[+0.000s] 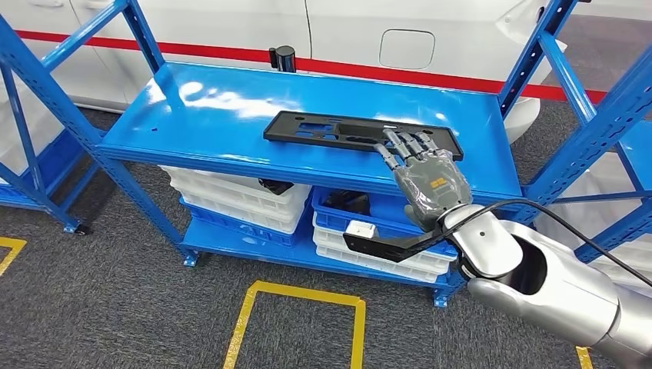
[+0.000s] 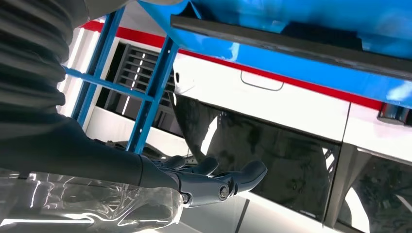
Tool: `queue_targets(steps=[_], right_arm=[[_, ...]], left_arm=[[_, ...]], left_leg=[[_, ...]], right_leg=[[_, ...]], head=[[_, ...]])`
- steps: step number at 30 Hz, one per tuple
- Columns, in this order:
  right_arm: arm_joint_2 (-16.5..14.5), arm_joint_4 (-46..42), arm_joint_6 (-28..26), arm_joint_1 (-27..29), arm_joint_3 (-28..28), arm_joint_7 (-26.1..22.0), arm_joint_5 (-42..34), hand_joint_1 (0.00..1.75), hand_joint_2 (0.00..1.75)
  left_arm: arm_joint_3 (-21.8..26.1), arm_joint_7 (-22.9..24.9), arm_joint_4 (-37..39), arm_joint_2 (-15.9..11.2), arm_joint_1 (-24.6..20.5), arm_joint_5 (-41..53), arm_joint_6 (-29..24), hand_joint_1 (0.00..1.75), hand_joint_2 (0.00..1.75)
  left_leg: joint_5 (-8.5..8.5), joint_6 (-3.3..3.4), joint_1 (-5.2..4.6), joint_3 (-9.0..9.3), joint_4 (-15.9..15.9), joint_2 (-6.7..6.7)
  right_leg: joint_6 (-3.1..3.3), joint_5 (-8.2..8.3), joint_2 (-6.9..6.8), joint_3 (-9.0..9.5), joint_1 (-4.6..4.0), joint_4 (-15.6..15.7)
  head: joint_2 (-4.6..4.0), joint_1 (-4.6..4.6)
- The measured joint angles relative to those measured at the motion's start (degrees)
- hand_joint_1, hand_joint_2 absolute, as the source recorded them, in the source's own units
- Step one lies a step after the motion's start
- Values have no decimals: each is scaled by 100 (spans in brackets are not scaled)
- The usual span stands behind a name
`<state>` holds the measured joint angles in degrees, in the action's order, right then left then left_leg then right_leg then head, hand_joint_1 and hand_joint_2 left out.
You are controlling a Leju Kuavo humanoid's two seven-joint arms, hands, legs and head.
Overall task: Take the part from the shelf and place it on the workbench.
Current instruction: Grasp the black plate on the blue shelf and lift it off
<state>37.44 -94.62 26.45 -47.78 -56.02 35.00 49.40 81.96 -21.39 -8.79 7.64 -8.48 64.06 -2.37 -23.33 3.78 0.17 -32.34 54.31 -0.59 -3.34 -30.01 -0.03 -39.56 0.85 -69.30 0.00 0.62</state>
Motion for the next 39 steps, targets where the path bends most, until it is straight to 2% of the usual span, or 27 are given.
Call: queue_targets(steps=[2,4,7,8,9,10,12,13,14,15,17,18,19,22,23,24,25,27,28,29,30,31,33,34,35,38,39], right_arm=[[1,34,39,-3,34,4,-30,0,175],[3,65,73,-5,58,8,-57,0,175],[8,104,93,1,70,11,-84,0,175],[8,112,98,-1,80,14,-94,0,175],[8,119,103,-3,93,16,-110,0,175],[7,125,111,-4,107,18,-128,0,175],[8,145,129,15,124,22,-178,0,175],[9,157,139,35,126,26,-205,0,175],[11,170,149,56,131,30,-232,0,175],[13,183,157,74,139,34,-250,0,175],[16,204,166,90,167,44,-262,0,175],[17,215,166,91,181,49,-253,0,175],[19,227,163,95,193,53,-237,0,175],[36,263,144,116,227,63,-178,0,175],[46,272,139,120,245,65,-163,0,175],[55,279,138,122,265,66,-152,0,175],[63,287,137,129,285,67,-144,0,175],[72,306,138,164,309,67,-128,0,175],[75,318,142,193,310,67,-117,0,175],[76,327,152,220,311,67,-106,0,175],[77,335,172,239,315,67,-97,0,175],[77,344,203,249,323,67,-90,0,175],[79,365,296,269,355,68,-85,0,175],[81,382,359,290,372,69,-92,0,175],[84,397,420,321,395,69,-104,0,175],[88,418,648,405,559,69,-163,0,175],[84,420,744,422,633,69,-181,0,175]], left_arm=[[2,10,0,0,-1,20,15,0,0],[5,10,0,-1,-5,30,19,0,0],[20,11,0,-5,-7,39,20,0,0],[26,11,2,-6,-8,48,25,0,0],[31,12,3,-8,-10,57,30,0,0],[35,12,5,-10,-9,67,35,0,0],[40,13,7,-15,0,82,45,0,0],[43,14,7,-17,9,93,51,0,0],[44,15,7,-17,16,106,62,0,0],[44,17,7,-17,20,120,74,0,0],[46,28,7,-20,21,139,92,0,0],[49,33,7,-23,19,146,97,0,0],[51,37,7,-26,17,154,100,0,0],[56,39,7,-31,14,172,103,0,0],[57,38,7,-31,14,175,103,0,0],[58,37,7,-31,11,179,102,0,0],[60,35,7,-31,9,185,101,0,0],[66,34,7,-32,7,203,97,0,0],[71,34,7,-32,12,215,96,0,0],[75,34,7,-32,18,227,94,0,0],[80,34,7,-32,23,239,94,0,0],[82,34,7,-32,25,251,93,0,0],[86,38,7,-31,24,268,92,0,0],[90,46,7,-30,20,277,89,0,0],[93,55,8,-30,18,286,81,0,0],[111,107,9,-29,3,309,-13,0,0],[121,127,11,-26,-6,312,-66,0,0]], left_leg=[[-33,-42,-6,35,12,-8],[-68,-103,-23,50,24,-12],[-111,-195,-15,54,39,-6],[-169,-228,-5,22,132,-1],[-266,-260,6,-61,325,5],[-409,-290,17,-226,659,10],[-685,-330,26,-683,1484,15],[-730,-338,28,-872,1769,15],[-662,-338,28,-951,1825,15],[-483,-327,27,-911,1642,16],[0,-268,13,-575,796,16],[136,-226,-4,-407,426,16],[185,-186,-22,-297,192,18],[78,-80,-27,-184,66,17],[53,-41,-14,-126,41,12],[27,-6,-4,-58,25,7],[-6,21,5,9,9,5],[-94,53,6,119,2,3],[-146,55,5,177,2,1],[-204,53,5,246,2,-3],[-268,47,5,328,2,-7],[-336,38,5,421,2,-11],[-482,2,0,588,5,-19],[-550,-31,-7,646,-4,-24],[-594,-69,-15,706,-10,-29],[-613,-155,-23,799,54,-28],[-626,-171,-18,728,205,-22]], right_leg=[[4,379,0,407,13,821],[48,516,6,666,4,1331],[155,490,12,709,-12,1410],[193,482,11,730,-8,1418],[226,473,9,753,2,1427],[255,458,6,776,6,1432],[283,415,5,806,-1,1430],[286,389,7,830,-4,1429],[281,358,9,866,-5,1429],[272,320,12,918,-5,1429],[238,224,14,1043,-8,1434],[213,176,16,1091,-16,1438],[186,139,19,1123,-23,1452],[100,126,25,1179,-38,1448],[73,127,24,1164,-35,1348],[54,95,22,1079,-30,1152],[36,27,21,907,-25,838],[5,-209,20,405,-21,81],[-6,-327,19,164,-20,-185],[-10,-375,19,-3,-20,-279],[-11,-315,19,-82,-20,-188],[-5,-123,19,-67,-20,85],[26,529,16,96,-26,872],[52,761,15,168,-44,1148],[91,915,15,212,-59,1309],[210,928,14,315,-60,1379],[240,916,12,361,-45,1407]], head=[[-1,4],[-1,2],[0,-2],[-1,-8],[-1,-16],[-1,-25],[0,-39],[0,-41],[0,-42],[-1,-42],[-1,-42],[-1,-43],[0,-43],[0,-42],[0,-37],[0,-30],[0,-23],[0,-13],[0,-11],[0,-10],[0,-10],[0,-9],[0,-12],[0,-12],[0,-13],[0,-14],[-1,-21]])
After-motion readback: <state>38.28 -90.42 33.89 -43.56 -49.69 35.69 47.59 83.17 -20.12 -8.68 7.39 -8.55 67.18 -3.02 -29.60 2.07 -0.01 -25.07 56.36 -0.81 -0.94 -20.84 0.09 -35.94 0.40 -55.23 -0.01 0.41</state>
